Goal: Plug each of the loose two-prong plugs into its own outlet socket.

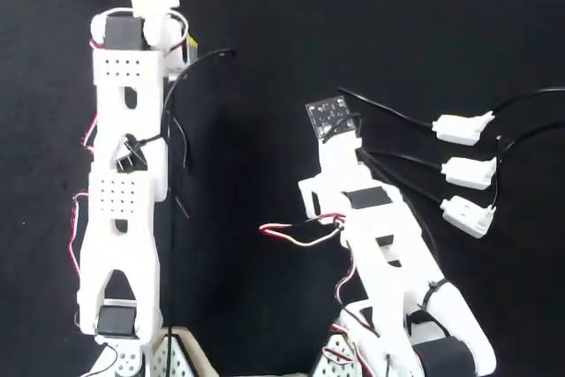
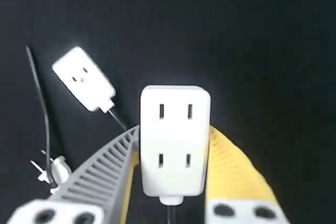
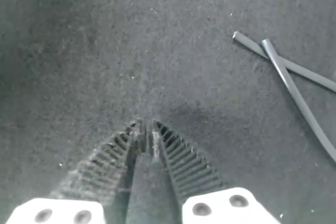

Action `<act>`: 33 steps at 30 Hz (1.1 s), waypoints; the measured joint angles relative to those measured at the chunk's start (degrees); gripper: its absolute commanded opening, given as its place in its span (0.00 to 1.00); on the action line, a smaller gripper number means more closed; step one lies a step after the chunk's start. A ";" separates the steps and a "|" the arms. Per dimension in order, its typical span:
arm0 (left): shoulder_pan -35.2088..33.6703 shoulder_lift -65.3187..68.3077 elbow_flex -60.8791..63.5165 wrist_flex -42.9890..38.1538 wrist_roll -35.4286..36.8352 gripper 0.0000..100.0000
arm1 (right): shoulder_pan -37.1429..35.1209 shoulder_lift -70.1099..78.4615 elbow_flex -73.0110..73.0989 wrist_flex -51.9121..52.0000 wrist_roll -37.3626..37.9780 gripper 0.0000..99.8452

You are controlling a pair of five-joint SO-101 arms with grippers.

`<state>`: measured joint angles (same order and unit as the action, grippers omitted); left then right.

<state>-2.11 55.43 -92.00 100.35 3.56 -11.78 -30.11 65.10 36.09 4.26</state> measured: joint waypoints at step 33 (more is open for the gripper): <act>2.90 -97.32 148.84 -33.23 -41.05 0.03 | 0.00 0.00 0.00 0.00 0.00 0.02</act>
<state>0.79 -41.89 56.84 67.12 -37.49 -11.78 -30.11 65.10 36.09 4.26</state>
